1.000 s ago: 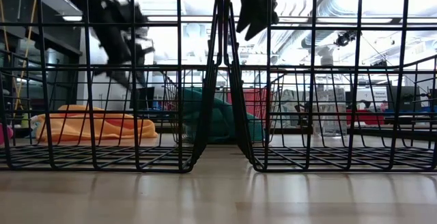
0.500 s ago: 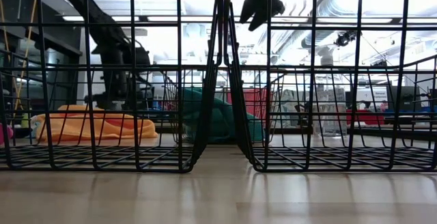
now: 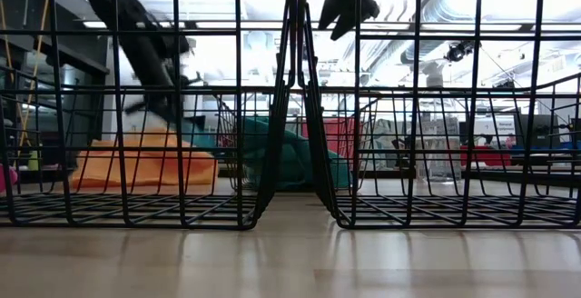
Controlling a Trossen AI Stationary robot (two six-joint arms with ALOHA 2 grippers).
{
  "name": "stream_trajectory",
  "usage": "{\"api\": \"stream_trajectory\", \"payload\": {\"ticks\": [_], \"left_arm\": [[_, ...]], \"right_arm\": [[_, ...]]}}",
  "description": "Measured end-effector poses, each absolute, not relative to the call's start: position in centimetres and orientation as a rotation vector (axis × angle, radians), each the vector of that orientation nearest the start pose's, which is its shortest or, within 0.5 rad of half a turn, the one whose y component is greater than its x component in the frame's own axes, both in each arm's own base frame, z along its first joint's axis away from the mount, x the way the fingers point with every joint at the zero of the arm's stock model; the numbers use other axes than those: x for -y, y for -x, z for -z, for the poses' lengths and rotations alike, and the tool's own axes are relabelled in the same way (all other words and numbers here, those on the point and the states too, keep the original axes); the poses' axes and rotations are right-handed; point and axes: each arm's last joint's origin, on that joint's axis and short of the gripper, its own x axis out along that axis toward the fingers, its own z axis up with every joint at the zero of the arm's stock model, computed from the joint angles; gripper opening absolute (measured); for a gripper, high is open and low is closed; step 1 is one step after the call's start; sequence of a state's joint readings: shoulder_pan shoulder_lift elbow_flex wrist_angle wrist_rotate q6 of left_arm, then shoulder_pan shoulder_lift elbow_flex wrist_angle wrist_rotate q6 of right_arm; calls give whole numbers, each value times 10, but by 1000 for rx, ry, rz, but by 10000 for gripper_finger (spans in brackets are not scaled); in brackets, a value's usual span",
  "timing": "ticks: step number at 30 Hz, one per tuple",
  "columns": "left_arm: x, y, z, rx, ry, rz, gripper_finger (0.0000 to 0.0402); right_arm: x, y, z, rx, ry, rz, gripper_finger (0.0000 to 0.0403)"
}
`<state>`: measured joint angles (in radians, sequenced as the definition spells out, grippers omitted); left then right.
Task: Sort microfiber towel by color & place in baskets
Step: Put the blue towel into the top center basket
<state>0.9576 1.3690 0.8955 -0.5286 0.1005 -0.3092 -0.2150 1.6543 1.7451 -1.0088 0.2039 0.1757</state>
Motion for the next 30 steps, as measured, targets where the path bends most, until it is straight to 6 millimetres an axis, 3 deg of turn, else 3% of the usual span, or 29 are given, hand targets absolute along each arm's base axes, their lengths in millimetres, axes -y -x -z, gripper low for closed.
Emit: {"api": "stream_trajectory", "payload": {"ticks": [4,7,11,16,23,30], "left_arm": [[-187,-138,-283,-540,665,-910,3],[-156,-127,-317,-393,583,-861,2],[-117,-113,-345,-235,506,-803,1],[-97,-107,-369,-29,400,-846,1],[-95,-130,-404,321,290,-617,0],[-89,-178,-407,422,296,-373,0]], "right_arm": [[76,-331,-376,-855,-162,462,263],[72,-327,-383,-823,-143,445,263],[69,-314,-398,-774,-138,439,263],[69,-297,-418,-685,-123,445,263],[71,-275,-438,-599,-74,540,263],[68,-257,-451,-555,-68,567,263]]}}
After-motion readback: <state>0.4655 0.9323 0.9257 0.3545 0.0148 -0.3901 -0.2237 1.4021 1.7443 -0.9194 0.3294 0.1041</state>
